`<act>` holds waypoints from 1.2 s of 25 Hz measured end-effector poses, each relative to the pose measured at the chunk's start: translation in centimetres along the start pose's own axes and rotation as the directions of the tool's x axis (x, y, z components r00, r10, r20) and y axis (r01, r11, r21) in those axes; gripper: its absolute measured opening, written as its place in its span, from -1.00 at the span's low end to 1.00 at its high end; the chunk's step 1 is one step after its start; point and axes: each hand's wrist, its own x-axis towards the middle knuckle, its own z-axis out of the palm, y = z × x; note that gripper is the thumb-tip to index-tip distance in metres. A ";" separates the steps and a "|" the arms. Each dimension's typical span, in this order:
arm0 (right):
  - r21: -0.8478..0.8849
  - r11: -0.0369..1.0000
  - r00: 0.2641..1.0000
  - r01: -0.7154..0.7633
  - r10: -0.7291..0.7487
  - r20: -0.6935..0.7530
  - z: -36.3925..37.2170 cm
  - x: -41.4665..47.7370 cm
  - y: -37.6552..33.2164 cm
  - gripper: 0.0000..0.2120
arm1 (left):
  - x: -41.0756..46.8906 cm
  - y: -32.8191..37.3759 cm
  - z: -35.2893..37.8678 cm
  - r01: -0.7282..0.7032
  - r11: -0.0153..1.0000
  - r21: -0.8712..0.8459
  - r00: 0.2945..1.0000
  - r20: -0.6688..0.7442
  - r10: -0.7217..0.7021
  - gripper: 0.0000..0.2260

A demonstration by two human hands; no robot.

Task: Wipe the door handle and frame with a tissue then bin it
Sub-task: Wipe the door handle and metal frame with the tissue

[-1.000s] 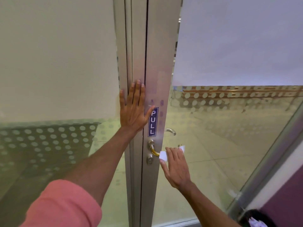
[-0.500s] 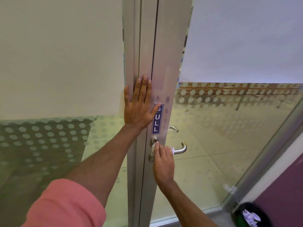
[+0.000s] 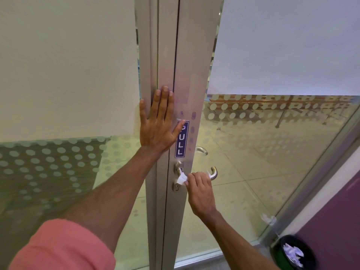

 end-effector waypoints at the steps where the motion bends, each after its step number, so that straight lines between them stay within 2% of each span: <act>1: 0.001 0.999 0.999 0.041 -0.041 0.001 0.0 0.0 1.0 -0.75 | 0.0 0.0 0.0 -0.003 1.000 0.002 1.000 -0.001 0.003 -0.25; 4: 0.079 0.987 0.990 0.139 -0.140 0.004 -0.9 0.4 5.5 -0.73 | 0.0 -0.1 0.1 -0.004 1.000 0.007 1.000 -0.003 0.004 -0.26; 8: 0.233 0.960 0.981 0.158 -0.179 0.071 -1.7 1.9 8.3 -0.71 | 0.0 0.0 0.2 -0.004 0.999 0.035 1.000 0.008 0.004 -0.25; 11: 0.269 0.960 0.996 0.079 -0.084 0.004 -1.1 1.4 6.9 -0.69 | 0.0 0.1 0.2 0.001 0.999 0.055 1.000 0.000 -0.001 -0.24; 13: 0.229 0.973 0.999 0.000 0.011 -0.043 -0.3 0.6 5.7 -0.68 | 0.1 0.0 0.3 0.006 0.998 0.065 1.000 -0.002 -0.006 -0.24; 14: 0.203 0.979 0.999 0.016 -0.006 -0.047 -0.2 0.3 5.6 -0.67 | 0.1 0.0 0.3 0.006 0.998 0.068 1.000 0.001 -0.006 -0.24; 17: 0.201 0.959 0.976 0.198 -0.213 0.053 -1.4 1.5 7.7 -0.69 | 0.0 -0.1 0.3 0.001 0.997 0.080 1.000 0.003 -0.001 -0.24; 19: 0.213 0.953 0.968 0.217 -0.238 0.076 -1.9 2.2 8.5 -0.72 | 0.0 -0.2 0.3 0.011 0.997 0.072 1.000 0.005 -0.011 -0.25; 21: 0.214 0.973 0.995 0.089 -0.096 0.022 -1.6 1.9 6.9 -0.71 | 0.0 -0.1 0.2 0.014 0.997 0.070 1.000 0.006 -0.014 -0.25; 23: 0.127 0.989 0.996 -0.076 0.082 -0.044 -1.0 1.2 4.1 -0.71 | 0.0 -0.1 0.1 0.005 0.998 0.067 1.000 0.013 -0.006 -0.25; 25: 0.028 0.984 0.983 -0.174 0.175 -0.053 -0.4 0.7 0.9 -0.72 | 0.0 0.0 0.1 0.001 0.998 0.067 1.000 0.013 -0.002 -0.25; 27: -0.058 0.967 0.968 -0.250 0.251 0.014 0.1 1.4 -2.3 -0.74 | 0.1 0.0 0.1 0.004 0.998 0.063 1.000 0.008 -0.005 -0.24; 30: -0.233 0.899 0.885 -0.371 0.418 0.206 0.0 3.5 -6.1 -0.81 | -0.1 0.2 0.1 0.003 0.998 0.055 1.000 0.001 -0.003 -0.25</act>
